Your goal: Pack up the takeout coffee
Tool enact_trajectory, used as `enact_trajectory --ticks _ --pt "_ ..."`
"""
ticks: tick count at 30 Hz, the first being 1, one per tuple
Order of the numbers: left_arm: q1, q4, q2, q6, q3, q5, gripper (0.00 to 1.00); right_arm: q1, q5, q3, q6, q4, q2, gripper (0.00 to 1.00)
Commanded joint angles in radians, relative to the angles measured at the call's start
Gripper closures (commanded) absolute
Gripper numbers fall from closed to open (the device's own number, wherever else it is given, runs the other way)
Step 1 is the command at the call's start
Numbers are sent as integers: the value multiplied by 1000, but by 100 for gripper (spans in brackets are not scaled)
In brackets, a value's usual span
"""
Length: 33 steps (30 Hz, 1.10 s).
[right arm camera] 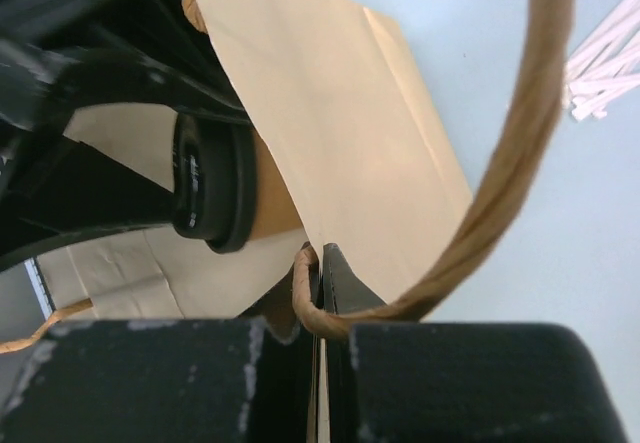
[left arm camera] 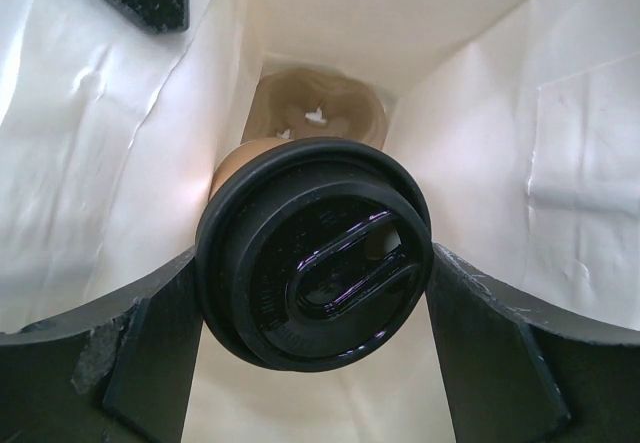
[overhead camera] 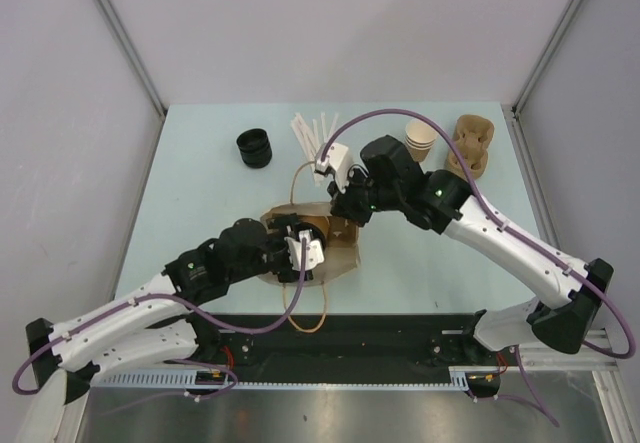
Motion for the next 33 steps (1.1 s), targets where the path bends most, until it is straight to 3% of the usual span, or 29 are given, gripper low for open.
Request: enact_trajectory --ticks 1,11,33 --pt "-32 70 -10 16 -29 -57 80 53 94 -49 30 113 -78 100" --pt "-87 88 46 51 -48 -75 81 75 107 -72 56 121 -87 100" --pt "-94 124 202 76 -35 -17 82 78 79 -75 79 118 -84 100"
